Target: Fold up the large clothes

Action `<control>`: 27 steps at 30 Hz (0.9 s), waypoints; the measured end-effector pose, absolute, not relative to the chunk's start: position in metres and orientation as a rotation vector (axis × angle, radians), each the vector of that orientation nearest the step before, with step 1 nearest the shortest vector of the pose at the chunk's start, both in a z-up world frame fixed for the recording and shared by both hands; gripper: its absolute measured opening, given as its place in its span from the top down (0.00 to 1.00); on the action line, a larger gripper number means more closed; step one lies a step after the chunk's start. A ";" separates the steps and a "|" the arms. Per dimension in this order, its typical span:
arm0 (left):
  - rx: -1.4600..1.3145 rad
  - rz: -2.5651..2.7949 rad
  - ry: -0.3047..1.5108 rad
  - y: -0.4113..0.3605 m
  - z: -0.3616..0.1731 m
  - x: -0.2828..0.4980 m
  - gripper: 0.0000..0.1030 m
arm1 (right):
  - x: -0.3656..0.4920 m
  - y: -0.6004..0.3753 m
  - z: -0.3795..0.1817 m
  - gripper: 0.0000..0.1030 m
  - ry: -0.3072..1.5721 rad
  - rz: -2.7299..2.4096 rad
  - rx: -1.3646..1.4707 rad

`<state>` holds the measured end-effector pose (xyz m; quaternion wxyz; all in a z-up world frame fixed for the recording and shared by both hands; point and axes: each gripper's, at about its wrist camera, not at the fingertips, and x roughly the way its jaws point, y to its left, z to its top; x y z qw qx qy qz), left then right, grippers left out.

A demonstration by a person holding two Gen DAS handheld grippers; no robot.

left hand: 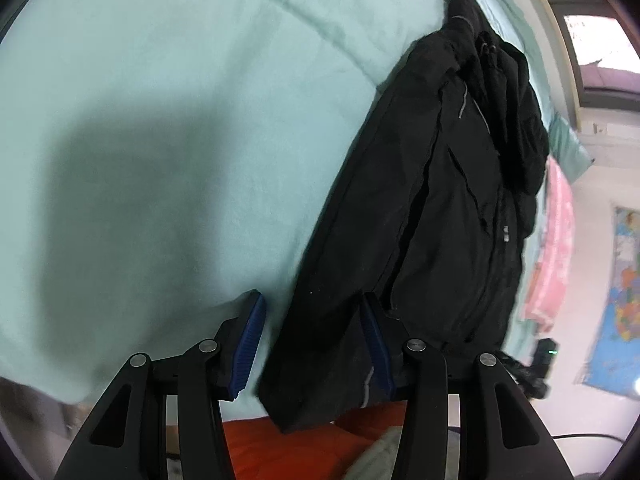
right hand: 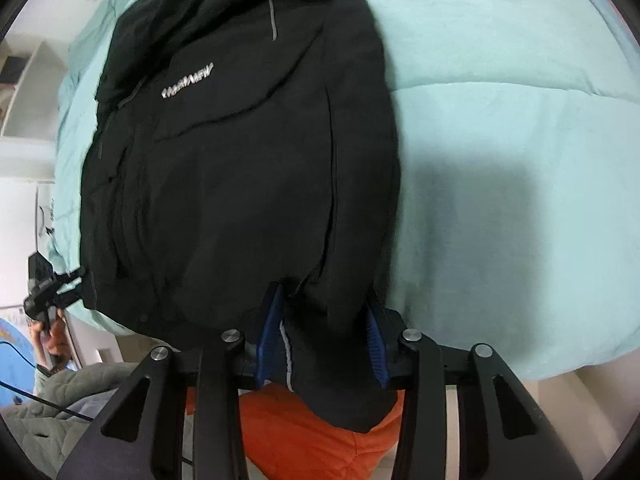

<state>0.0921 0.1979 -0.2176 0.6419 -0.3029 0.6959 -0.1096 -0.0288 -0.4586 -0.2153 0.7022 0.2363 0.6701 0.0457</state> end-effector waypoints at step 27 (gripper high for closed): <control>-0.590 -0.441 1.559 0.189 -0.191 0.101 0.71 | -0.022 -0.439 -0.194 0.78 1.398 0.173 0.509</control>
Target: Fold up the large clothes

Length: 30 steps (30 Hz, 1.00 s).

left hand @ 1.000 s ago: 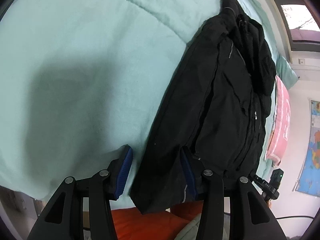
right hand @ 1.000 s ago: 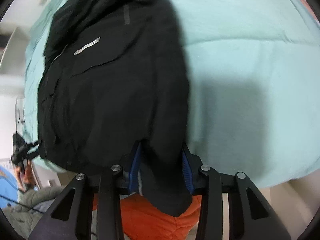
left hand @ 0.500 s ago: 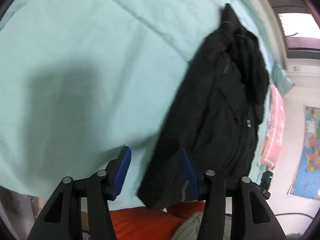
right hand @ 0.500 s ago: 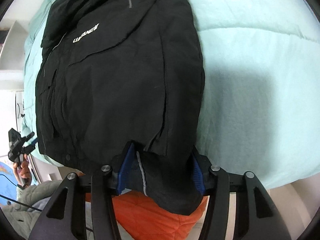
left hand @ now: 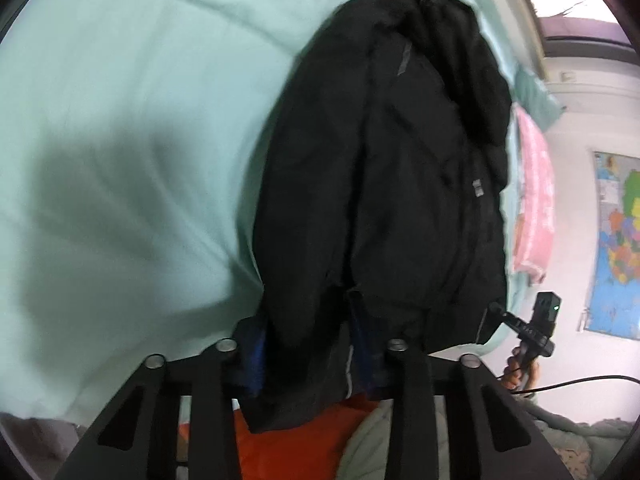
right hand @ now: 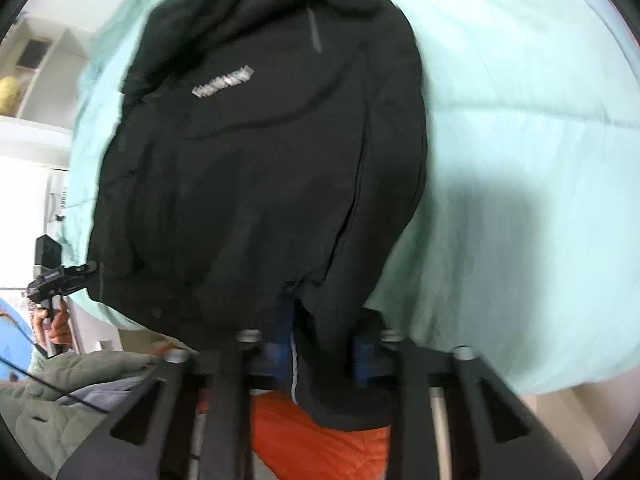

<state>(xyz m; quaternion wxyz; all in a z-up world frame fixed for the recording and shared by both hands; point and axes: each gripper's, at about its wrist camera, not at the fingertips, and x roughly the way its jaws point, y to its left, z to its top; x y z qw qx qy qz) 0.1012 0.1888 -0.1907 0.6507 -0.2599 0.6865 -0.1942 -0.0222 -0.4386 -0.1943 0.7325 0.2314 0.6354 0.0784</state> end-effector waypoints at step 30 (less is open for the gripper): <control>-0.500 -0.453 1.634 0.132 -0.177 0.098 0.90 | 0.008 -0.430 -0.185 0.80 1.441 0.225 0.577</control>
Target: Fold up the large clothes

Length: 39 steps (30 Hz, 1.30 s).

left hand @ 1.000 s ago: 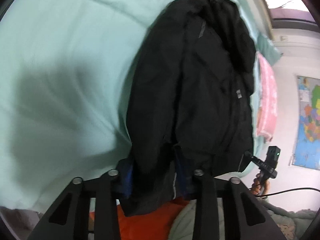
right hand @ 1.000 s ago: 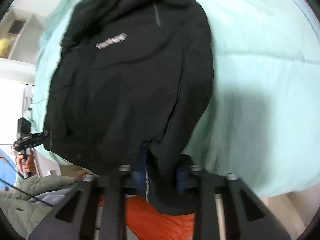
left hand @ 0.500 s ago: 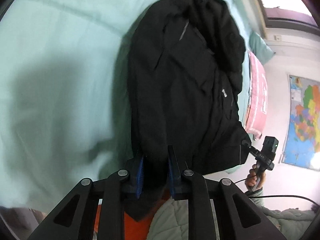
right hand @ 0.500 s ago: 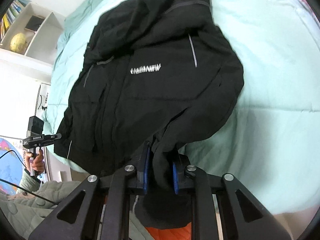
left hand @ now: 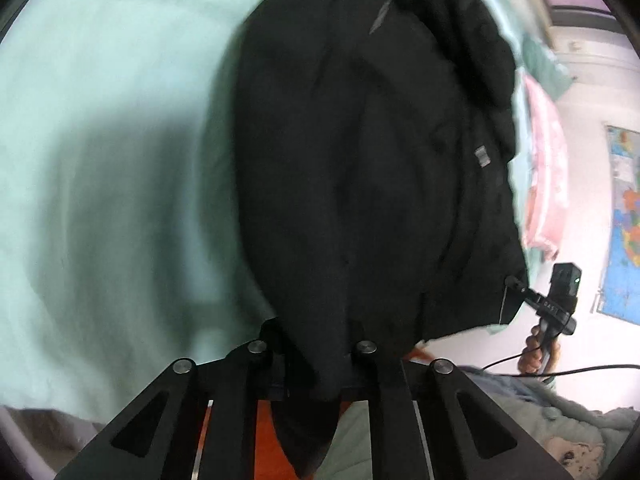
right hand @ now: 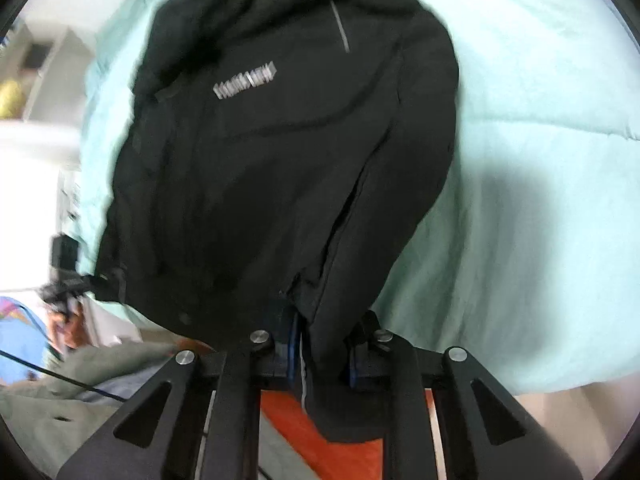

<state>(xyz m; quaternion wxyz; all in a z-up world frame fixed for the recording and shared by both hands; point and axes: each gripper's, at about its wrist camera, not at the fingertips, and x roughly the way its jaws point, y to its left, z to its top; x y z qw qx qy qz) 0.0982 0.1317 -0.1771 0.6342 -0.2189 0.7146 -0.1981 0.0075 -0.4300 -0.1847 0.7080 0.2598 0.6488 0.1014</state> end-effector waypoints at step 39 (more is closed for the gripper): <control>-0.657 -0.381 1.242 0.076 -0.094 0.460 0.85 | 0.330 -0.561 -0.135 0.80 1.153 0.026 0.807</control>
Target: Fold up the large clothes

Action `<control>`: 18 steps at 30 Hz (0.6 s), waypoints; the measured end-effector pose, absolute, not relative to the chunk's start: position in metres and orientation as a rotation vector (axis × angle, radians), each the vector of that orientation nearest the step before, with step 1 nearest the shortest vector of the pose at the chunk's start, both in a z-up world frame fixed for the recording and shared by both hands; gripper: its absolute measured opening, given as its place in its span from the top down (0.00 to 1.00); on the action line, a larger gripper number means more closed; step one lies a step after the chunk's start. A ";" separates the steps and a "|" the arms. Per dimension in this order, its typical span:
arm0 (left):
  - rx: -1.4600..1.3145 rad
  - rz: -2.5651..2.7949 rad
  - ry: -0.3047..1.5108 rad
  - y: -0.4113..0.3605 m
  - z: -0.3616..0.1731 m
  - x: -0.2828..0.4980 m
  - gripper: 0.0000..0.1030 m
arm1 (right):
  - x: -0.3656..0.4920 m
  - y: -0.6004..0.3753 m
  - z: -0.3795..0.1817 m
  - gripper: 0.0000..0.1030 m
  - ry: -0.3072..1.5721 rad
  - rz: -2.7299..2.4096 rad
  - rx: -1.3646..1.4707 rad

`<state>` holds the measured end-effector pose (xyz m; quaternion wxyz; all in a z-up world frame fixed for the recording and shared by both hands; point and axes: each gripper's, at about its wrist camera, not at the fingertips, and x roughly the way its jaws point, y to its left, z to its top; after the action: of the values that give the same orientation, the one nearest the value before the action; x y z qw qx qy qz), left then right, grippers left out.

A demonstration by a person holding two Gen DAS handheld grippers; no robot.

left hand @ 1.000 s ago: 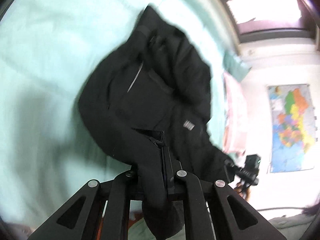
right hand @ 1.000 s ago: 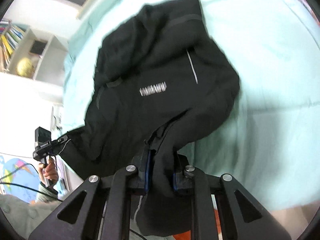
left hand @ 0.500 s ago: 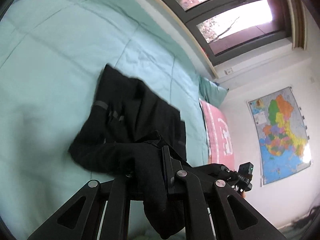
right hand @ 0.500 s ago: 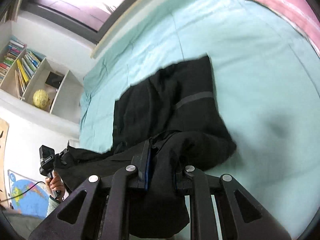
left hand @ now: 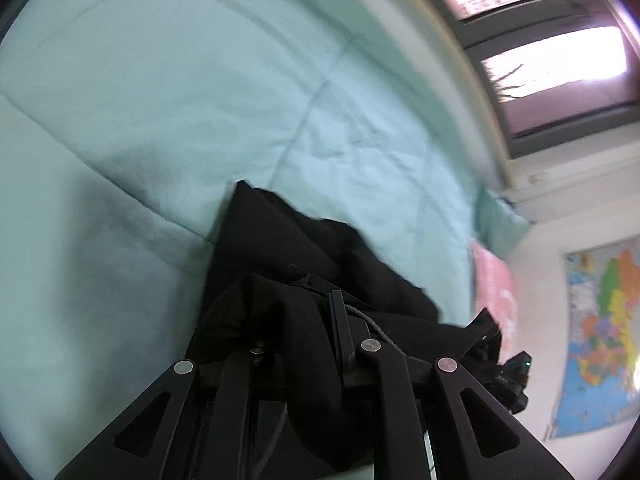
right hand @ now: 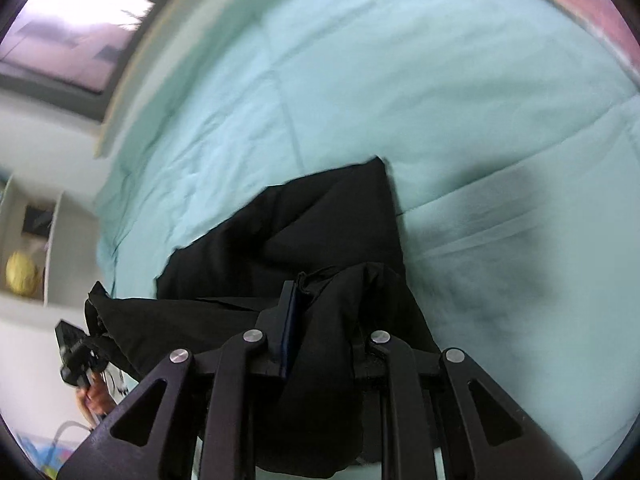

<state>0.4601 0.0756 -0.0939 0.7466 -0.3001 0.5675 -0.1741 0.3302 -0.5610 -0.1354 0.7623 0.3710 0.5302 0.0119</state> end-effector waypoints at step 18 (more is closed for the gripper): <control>-0.695 -0.442 1.355 0.084 -0.135 0.472 0.73 | 0.367 -0.564 -0.175 0.64 1.306 0.019 0.847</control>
<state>0.4721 0.0838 -0.1352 0.7019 -0.3124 0.6085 -0.1985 0.3671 -0.5645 -0.1752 0.7121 0.3822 0.5889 0.0086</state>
